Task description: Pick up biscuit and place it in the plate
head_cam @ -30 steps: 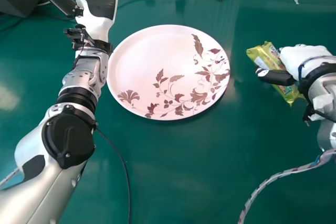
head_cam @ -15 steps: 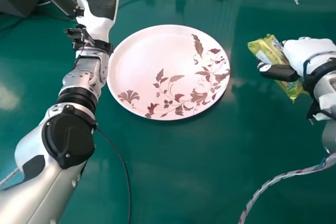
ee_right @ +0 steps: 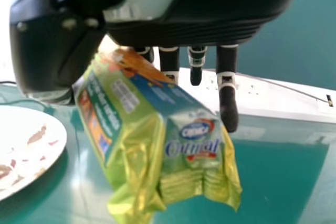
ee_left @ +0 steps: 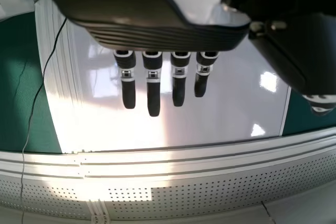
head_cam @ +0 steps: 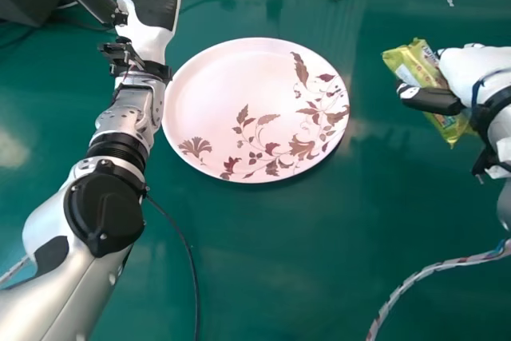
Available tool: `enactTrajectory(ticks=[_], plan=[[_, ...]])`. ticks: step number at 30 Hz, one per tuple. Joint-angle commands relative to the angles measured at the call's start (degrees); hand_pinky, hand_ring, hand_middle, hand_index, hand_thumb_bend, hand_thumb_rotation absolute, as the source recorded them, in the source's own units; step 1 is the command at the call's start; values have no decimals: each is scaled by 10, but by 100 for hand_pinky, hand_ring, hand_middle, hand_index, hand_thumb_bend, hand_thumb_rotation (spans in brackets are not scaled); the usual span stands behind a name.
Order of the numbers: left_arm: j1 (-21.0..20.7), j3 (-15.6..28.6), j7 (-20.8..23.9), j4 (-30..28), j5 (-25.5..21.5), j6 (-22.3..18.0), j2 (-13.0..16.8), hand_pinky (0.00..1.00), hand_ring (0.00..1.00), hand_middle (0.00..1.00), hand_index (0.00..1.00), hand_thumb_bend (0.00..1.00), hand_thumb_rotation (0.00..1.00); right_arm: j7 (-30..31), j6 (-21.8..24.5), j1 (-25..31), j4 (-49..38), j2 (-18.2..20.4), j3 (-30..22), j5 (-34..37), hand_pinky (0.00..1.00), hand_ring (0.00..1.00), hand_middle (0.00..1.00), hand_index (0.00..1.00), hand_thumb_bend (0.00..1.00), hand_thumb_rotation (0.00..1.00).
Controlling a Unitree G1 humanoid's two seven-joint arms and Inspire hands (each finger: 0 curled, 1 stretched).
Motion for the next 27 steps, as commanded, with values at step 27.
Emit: enactTrajectory(ticks=[27], plan=[[-9,-5,-7,2,4,-12,-2,79,80,92,95,100,71,38,-7,-23,-96,14,-18,-41,31,41,49,55,46,0]])
